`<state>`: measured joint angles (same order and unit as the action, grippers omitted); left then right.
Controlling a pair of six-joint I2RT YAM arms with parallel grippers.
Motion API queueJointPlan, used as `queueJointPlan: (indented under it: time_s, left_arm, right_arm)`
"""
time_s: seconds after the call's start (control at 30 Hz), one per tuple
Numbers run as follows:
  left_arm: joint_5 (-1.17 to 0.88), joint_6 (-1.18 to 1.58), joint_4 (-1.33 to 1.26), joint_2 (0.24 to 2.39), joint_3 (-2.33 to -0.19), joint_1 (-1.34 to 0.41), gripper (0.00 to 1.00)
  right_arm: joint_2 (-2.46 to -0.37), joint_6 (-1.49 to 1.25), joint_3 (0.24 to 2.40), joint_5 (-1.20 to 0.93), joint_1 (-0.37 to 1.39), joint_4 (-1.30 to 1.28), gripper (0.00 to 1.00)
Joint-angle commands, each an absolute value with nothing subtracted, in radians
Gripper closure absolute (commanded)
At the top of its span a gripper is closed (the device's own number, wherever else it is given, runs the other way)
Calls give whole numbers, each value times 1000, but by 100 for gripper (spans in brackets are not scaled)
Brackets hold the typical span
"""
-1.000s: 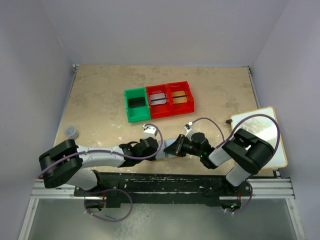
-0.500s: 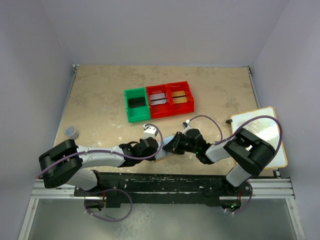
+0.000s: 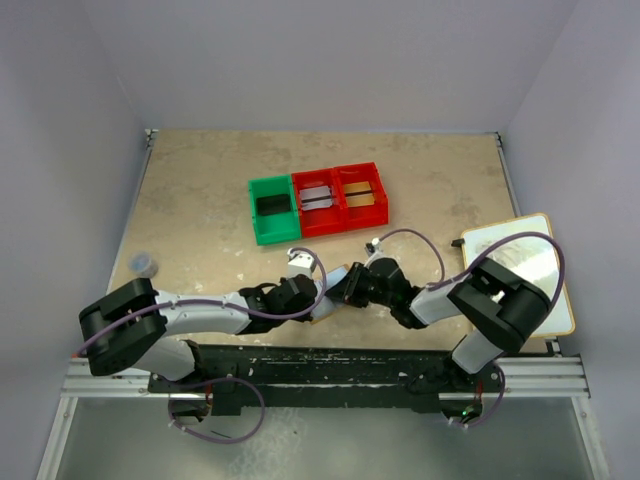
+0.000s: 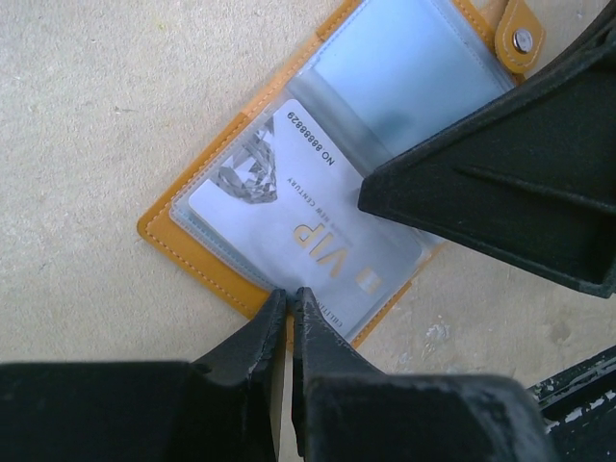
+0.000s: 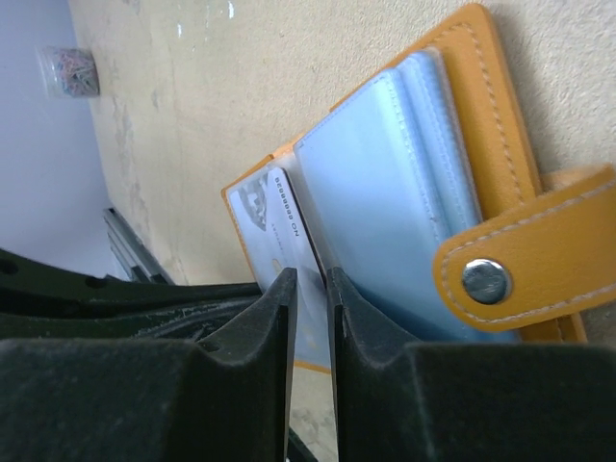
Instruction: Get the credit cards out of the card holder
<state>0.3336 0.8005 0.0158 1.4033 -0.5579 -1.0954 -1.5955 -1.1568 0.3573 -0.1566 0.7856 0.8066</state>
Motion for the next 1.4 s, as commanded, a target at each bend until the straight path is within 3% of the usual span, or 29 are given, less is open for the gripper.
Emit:
queueJointPlan:
  time_s: [0.0, 0.4, 0.8, 0.87, 1.03, 1.2, 1.27, 1.37]
  left_arm:
    - [274, 811, 3, 1452, -538, -1106, 100]
    - [295, 797, 28, 1445, -542, -1106, 100]
    - [305, 788, 38, 1436, -541, -1106, 100]
    - [304, 784, 41, 1435, -544, -1106, 100]
    - [308, 779, 52, 1432, -545, -1106, 100]
    - [313, 781, 57, 1424, -535, -1106, 100]
    - [318, 780, 64, 1423, -537, -1106, 100]
    - [330, 781, 72, 1421, -537, -1106, 100]
  right_arm:
    - [-1616, -1113, 304, -313, 813, 955, 80]
    - [-1652, -1049, 329, -456, 822, 1068, 88]
    - [-1654, -1006, 325, -500, 822, 1060, 86]
    - [-1681, -1020, 331, -517, 822, 1069, 80]
    - [-1724, -1020, 355, -478, 822, 1039, 79]
    - [-1701, -989, 359, -495, 822, 1000, 91]
    - [-1683, -994, 352, -513, 822, 996, 100]
    - [-1648, -993, 351, -508, 822, 976, 100]
